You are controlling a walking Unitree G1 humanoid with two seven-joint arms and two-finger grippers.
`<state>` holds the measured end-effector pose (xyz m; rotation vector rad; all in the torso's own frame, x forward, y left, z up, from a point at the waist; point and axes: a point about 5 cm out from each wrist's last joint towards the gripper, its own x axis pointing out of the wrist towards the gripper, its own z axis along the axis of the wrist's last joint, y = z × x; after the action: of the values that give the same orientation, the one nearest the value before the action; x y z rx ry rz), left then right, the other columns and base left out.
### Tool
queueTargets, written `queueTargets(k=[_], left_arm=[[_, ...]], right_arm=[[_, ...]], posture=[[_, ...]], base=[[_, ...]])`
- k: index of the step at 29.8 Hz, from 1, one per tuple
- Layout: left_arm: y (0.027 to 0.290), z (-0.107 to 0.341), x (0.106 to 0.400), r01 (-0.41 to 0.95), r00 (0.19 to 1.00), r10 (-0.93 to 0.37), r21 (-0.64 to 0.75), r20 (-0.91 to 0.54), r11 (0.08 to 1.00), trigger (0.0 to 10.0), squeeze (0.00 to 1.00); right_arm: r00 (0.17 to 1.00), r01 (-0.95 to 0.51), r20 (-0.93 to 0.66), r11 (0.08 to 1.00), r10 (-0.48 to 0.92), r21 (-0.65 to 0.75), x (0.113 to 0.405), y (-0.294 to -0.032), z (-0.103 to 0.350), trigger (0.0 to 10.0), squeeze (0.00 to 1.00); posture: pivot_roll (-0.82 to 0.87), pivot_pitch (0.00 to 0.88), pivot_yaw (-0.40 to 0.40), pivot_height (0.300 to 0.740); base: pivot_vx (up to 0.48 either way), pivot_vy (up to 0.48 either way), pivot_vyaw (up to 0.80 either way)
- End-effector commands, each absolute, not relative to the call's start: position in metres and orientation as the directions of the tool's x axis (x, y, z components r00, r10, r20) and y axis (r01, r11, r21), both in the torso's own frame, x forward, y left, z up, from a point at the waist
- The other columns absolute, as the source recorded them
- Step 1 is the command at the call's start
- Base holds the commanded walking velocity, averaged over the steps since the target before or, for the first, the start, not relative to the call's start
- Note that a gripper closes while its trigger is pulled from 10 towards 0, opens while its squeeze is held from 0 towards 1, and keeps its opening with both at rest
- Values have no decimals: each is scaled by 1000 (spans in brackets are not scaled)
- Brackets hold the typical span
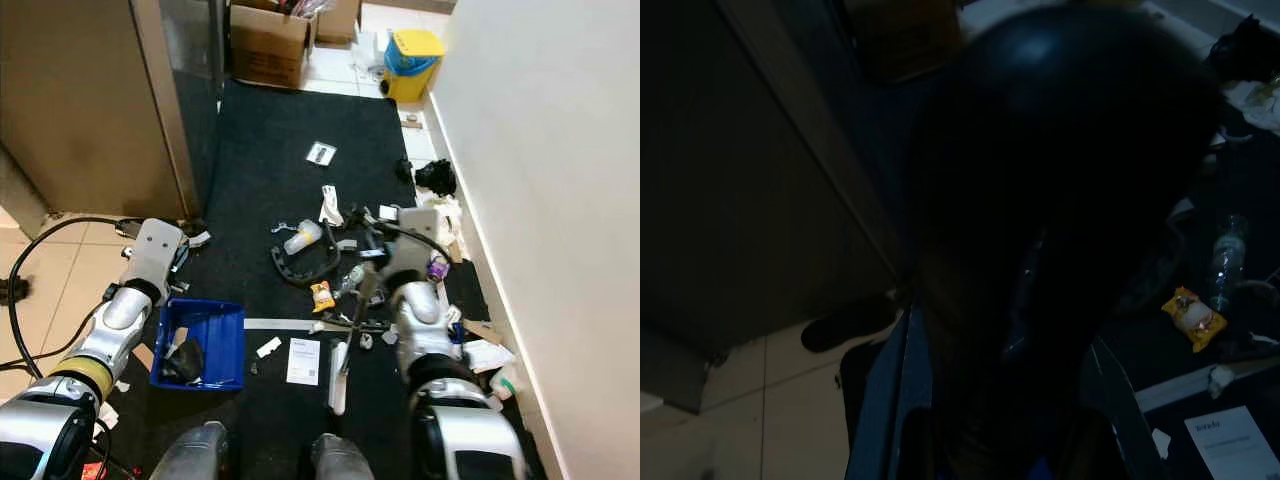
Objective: Sweep floor
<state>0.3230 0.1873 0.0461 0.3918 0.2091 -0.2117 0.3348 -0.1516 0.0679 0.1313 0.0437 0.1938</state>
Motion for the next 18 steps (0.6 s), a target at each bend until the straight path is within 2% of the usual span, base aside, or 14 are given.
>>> queueTargets(k=[1, 2, 4, 5, 9, 11, 12, 13, 14, 15, 16, 18], left_arm=[[176, 22, 308, 330, 909, -206, 322, -363, 887, 0, 0], [176, 22, 308, 330, 909, -206, 322, -363, 887, 0, 0], [177, 21, 308, 327, 909, -201, 323, -365, 888, 0, 0], [177, 21, 308, 327, 909, -201, 323, -365, 888, 0, 0], [179, 21, 307, 324, 909, -198, 325, -366, 888, 0, 0], [179, 21, 307, 324, 909, -198, 325, -366, 888, 0, 0], [179, 21, 307, 321, 910, -195, 325, -365, 890, 0, 0], [179, 21, 307, 321, 910, -195, 325, -365, 890, 0, 0], [180, 21, 307, 319, 911, -193, 325, -365, 890, 0, 0], [180, 21, 307, 319, 911, -193, 325, -365, 890, 0, 0], [180, 20, 307, 317, 911, -192, 324, -365, 891, 0, 0], [180, 20, 307, 317, 911, -192, 324, -365, 891, 0, 0]], right_arm=[[976, -127, -138, 954, 170, 273, 324, -147, 46, 10000, 0], [976, -127, -138, 954, 170, 273, 324, -147, 46, 10000, 0], [965, -182, -96, 889, 244, 420, 330, -114, 55, 10000, 0], [965, -182, -96, 889, 244, 420, 330, -114, 55, 10000, 0], [920, -339, 66, 699, 387, 630, 337, -55, 93, 10000, 0], [920, -339, 66, 699, 387, 630, 337, -55, 93, 10000, 0], [906, -373, 115, 638, 408, 673, 338, -43, 106, 10000, 0], [906, -373, 115, 638, 408, 673, 338, -43, 106, 10000, 0], [886, -409, 167, 564, 432, 717, 338, -28, 121, 10000, 0], [886, -409, 167, 564, 432, 717, 338, -28, 121, 10000, 0], [867, -438, 211, 490, 451, 754, 336, -15, 134, 10000, 0], [867, -438, 211, 490, 451, 754, 336, -15, 134, 10000, 0]], posture=[[-10, 143, -120, 740], [-10, 143, -120, 740], [-11, 145, -117, 740], [-11, 145, -117, 740], [-8, 147, -119, 740], [-8, 147, -119, 740], [-7, 147, -119, 740], [-7, 147, -119, 740], [-8, 147, -120, 740], [-8, 147, -120, 740], [-9, 147, -120, 740], [-9, 147, -120, 740]], base=[[0, 0, 0], [0, 0, 0], [0, 0, 0], [0, 0, 0], [0, 0, 0], [0, 0, 0], [0, 0, 0], [0, 0, 0], [0, 0, 0], [0, 0, 0], [0, 0, 0], [0, 0, 0]])
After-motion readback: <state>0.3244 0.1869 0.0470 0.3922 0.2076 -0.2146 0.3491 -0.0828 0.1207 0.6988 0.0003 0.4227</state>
